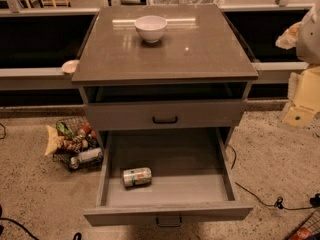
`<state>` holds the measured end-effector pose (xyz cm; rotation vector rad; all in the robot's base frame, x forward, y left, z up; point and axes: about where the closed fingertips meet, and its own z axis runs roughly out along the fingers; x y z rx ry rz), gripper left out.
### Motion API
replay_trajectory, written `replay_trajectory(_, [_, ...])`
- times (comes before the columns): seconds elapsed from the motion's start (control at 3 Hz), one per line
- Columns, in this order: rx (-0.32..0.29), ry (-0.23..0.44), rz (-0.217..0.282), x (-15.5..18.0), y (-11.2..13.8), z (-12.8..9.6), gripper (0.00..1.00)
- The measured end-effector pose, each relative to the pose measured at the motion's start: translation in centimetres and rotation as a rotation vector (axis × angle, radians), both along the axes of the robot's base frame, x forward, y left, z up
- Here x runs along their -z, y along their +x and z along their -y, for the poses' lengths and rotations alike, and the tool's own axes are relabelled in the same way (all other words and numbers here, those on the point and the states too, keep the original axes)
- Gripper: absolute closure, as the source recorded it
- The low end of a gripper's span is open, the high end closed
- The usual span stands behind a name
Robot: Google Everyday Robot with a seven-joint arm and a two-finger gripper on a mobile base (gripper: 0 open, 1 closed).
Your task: Pick 7up can from middle drawer and place on counter
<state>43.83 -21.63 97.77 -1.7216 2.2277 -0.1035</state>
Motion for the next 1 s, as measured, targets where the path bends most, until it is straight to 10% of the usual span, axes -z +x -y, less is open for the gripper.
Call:
replay_trajectory(0.67, [-0.049, 0.015, -0.005, 2.9, 1.2, -1.3, 0.00])
replay_trajectory(1.0, [-0.146, 0.100, -0.034, 10.0, 3.5, -4.6, 0.00])
